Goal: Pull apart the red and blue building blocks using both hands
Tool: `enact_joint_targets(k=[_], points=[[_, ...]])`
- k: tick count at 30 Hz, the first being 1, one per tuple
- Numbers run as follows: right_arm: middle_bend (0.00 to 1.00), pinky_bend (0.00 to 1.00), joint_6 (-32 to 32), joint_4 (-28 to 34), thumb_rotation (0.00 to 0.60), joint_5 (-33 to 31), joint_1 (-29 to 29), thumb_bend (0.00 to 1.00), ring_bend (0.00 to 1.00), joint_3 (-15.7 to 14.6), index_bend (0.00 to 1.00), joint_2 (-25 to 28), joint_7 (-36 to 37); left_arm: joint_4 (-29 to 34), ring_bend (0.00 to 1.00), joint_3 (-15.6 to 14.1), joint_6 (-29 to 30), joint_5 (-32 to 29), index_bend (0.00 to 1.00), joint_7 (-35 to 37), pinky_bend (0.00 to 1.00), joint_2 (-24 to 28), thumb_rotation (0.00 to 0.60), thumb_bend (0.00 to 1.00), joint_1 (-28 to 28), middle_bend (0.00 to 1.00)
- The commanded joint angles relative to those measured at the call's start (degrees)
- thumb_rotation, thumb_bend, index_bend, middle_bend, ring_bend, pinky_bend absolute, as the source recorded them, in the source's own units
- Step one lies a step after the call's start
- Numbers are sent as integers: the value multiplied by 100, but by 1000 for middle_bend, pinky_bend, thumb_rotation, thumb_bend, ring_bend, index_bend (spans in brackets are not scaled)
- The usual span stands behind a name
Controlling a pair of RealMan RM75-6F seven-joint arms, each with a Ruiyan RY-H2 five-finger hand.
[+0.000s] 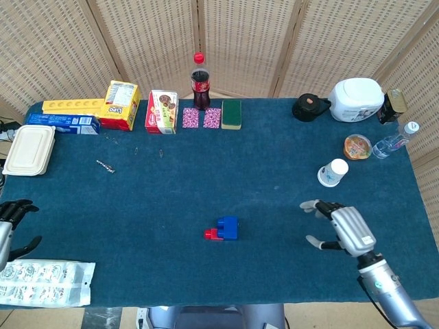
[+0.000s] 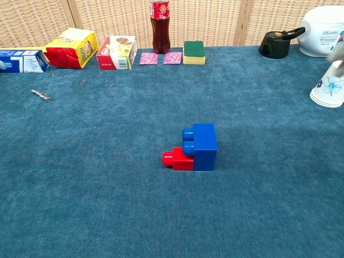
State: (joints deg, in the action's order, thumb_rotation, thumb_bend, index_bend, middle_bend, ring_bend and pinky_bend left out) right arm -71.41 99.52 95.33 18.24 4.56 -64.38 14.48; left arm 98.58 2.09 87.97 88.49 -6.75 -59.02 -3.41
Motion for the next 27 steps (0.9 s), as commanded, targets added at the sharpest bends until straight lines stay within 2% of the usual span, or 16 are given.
enact_joint_targets(k=[1,10,20,27], points=[[316,427,489,249,600,123,397,224,403,15,227,-107,82,48,274,29,-33,-1,370,-26,333,69,600,220,-41,325],[257,392,1497,532,600,-174,1184,207,335,126,156,-626,-287,133,274,93,-122,-34,371,-49,333,215,600,221,-141,324],[235,358,1754,306,600,-983,1530,202,287,386,101,-1276,-828,70,274,95,-119,-88,371,8,326,229,600,221,-139,324],[223,353,1833,262,600,-1557,1667,200,275,483,85,-1561,-1472,2,274,65,-179,-120,371,69,325,171,600,221,-147,325]])
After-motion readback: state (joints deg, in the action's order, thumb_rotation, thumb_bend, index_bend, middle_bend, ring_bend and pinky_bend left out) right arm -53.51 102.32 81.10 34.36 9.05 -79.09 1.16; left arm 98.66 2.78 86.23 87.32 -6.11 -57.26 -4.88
